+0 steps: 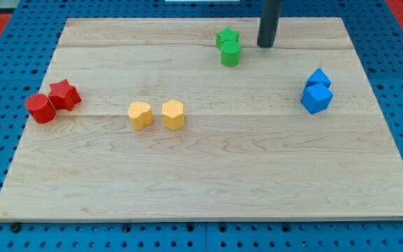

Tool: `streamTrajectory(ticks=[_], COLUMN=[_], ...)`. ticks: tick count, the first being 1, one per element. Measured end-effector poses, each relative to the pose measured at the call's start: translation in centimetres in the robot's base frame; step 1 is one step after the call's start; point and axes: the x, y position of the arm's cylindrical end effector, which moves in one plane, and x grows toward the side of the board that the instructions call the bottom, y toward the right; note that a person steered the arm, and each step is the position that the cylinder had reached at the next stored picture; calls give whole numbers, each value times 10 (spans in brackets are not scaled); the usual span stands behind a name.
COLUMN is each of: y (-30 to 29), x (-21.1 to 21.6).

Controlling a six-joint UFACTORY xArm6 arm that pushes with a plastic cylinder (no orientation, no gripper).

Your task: Move the green blocks to the left of the blue blocks

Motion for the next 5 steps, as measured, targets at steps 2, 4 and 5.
streamTrajectory(ticks=[2, 4, 5], y=[-121, -66, -41], x=[4, 51, 66])
